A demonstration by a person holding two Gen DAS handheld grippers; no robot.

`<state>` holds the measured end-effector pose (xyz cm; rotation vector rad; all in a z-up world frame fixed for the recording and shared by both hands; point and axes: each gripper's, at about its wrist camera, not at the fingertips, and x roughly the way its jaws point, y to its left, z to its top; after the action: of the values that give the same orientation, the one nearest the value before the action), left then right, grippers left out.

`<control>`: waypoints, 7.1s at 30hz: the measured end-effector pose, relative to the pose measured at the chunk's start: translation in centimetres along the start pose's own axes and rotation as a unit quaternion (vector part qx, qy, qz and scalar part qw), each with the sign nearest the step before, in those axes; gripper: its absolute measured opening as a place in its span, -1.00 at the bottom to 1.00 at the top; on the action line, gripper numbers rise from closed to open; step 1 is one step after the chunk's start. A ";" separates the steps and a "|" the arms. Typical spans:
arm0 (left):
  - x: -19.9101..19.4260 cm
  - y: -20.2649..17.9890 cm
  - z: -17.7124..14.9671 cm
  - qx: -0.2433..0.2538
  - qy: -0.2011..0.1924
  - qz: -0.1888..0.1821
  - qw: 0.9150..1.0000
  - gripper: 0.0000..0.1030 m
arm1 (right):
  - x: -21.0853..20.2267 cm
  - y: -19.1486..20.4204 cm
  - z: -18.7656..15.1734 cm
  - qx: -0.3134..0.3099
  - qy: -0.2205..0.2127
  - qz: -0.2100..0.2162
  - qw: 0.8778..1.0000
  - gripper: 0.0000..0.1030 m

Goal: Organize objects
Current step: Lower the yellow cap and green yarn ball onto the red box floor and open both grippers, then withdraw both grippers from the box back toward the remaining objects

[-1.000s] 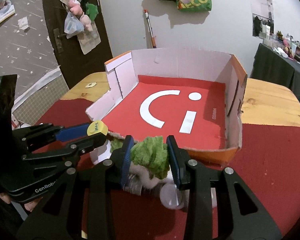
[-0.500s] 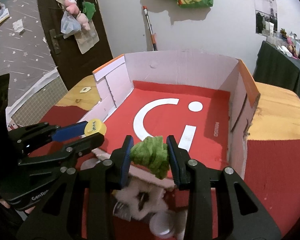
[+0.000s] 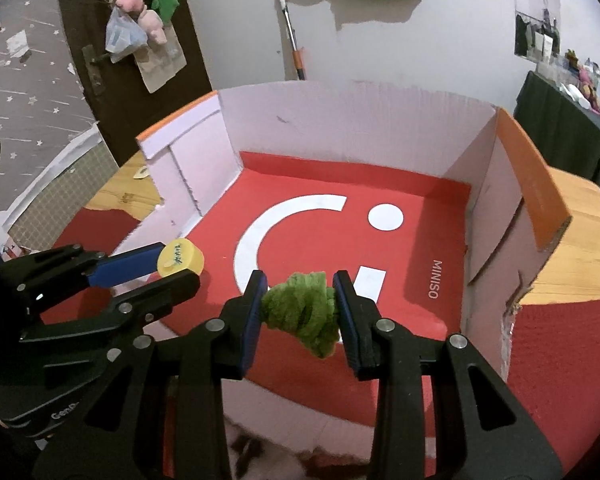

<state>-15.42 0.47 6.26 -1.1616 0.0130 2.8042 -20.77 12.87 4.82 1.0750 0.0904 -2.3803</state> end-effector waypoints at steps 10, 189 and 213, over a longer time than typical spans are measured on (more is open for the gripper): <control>2.5 0.7 0.4 -0.008 0.024 -0.004 1.000 -0.40 | 2.4 -0.5 0.9 -0.003 0.017 -0.001 1.000 -0.36; -5.2 -1.6 -8.0 -0.031 0.033 -0.022 0.999 0.87 | -9.7 1.6 -8.5 0.048 0.014 0.038 0.998 1.00; -5.4 -0.3 -10.3 -0.043 0.051 -0.003 0.998 0.87 | -9.9 2.4 -10.9 0.057 0.027 0.060 0.996 1.00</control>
<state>-4.35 -0.19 2.75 -1.3215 -0.1034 2.7626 -6.74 18.03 4.78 1.1642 -0.0903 -2.2713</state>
